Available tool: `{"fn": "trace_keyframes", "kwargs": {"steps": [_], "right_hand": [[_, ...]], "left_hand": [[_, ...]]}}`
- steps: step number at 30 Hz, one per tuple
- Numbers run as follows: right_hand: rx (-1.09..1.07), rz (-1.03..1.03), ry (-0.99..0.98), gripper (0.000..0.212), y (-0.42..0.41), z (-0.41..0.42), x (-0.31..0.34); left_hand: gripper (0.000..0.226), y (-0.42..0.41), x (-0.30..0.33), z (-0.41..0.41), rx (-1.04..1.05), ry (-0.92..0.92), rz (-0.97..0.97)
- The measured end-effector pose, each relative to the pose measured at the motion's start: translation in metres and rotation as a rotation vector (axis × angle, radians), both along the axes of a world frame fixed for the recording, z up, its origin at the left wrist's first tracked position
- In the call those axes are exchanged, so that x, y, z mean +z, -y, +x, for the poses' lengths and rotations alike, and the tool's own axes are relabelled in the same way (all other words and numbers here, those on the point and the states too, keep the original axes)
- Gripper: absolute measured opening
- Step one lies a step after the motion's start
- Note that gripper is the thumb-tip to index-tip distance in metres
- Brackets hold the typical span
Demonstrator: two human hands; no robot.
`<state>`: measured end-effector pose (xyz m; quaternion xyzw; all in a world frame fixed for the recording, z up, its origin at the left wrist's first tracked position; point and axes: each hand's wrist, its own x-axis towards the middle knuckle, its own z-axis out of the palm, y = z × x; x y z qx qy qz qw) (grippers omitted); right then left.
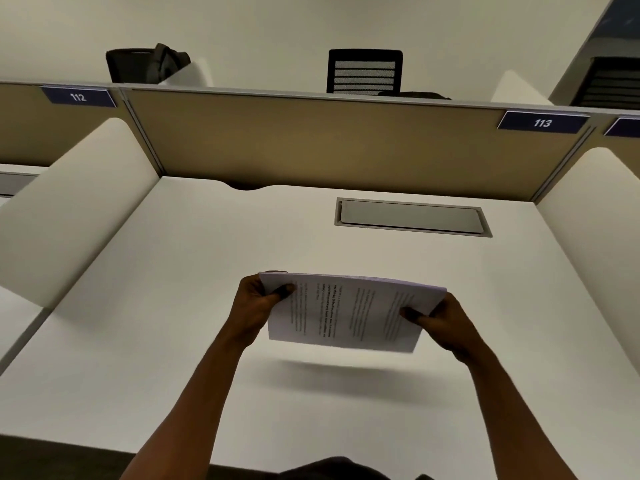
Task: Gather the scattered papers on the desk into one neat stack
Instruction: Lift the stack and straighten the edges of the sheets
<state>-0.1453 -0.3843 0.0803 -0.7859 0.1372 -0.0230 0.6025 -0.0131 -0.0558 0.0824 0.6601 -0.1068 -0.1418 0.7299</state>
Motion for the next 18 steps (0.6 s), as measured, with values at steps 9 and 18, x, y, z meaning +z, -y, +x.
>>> {"fn": "trace_keyframes", "kwargs": {"steps": [9, 18], "right_hand": [[-0.255, -0.102, -0.065, 0.009, -0.024, -0.007, -0.051], [-0.241, -0.167, -0.048, 0.014, -0.025, -0.008, -0.059]], "left_hand": [[0.016, 0.002, -0.037, -0.010, 0.047, -0.128, 0.057], [0.019, 0.001, -0.042, -0.009, 0.038, -0.137, 0.082]]}}
